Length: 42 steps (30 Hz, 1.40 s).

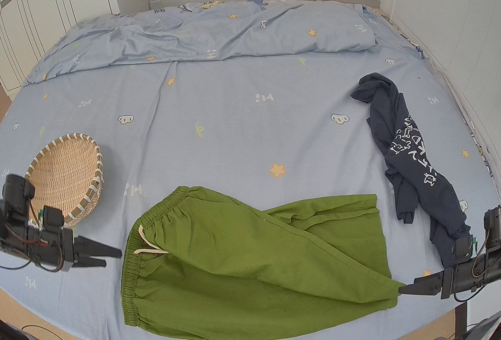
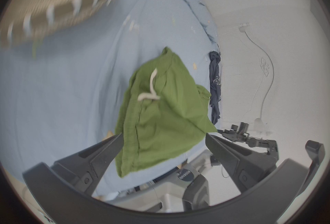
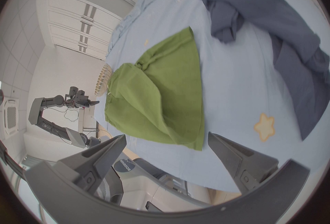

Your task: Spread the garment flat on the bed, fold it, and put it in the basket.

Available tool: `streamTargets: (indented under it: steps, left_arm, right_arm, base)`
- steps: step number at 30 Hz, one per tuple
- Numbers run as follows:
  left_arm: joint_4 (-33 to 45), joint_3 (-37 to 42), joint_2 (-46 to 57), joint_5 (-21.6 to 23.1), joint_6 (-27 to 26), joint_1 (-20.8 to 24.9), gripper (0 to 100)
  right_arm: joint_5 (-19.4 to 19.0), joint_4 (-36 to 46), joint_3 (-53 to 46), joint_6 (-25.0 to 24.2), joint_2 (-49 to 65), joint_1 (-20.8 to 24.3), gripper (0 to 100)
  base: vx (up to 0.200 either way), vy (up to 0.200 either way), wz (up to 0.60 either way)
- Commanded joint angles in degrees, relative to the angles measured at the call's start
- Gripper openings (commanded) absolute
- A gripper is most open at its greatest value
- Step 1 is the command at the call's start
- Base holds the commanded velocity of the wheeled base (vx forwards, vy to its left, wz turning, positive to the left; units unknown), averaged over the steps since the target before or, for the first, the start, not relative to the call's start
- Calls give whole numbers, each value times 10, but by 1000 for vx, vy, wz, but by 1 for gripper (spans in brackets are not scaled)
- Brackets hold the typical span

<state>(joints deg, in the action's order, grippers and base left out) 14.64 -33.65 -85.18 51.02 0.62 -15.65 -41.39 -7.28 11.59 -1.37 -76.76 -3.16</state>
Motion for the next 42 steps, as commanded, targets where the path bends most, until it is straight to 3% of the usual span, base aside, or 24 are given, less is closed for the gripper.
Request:
streamTargets:
  steps: [1,12,13,18,36,37,42]
  left_arm:
    - [36,-157,-39,-84,12,71,100]
    - [55,-412,-268,-96,22,129,100]
    - [91,-462,-298,-96,24,145,100]
    - [185,-564,-360,-96,19,170,100]
    - [191,-607,-417,-93,35,200,100]
    - [191,-607,-416,-93,36,200,0]
    - [191,-607,-417,-93,36,206,0]
  right_arm:
    - [0,1,59,-2,77,-2,100]
    - [2,5,160,-6,52,10,100]
    - [2,5,161,-6,50,9,100]
    - [2,5,154,-6,48,19,100]
    - [11,4,148,-6,48,45,100]
    - [13,4,147,-6,48,45,100]
    - [14,2,146,-6,48,46,100]
  base:
    - [0,0,0]
    - [0,0,0]
    - [0,0,0]
    - [0,0,0]
    - [0,0,0]
    - [0,0,0]
    - [0,0,0]
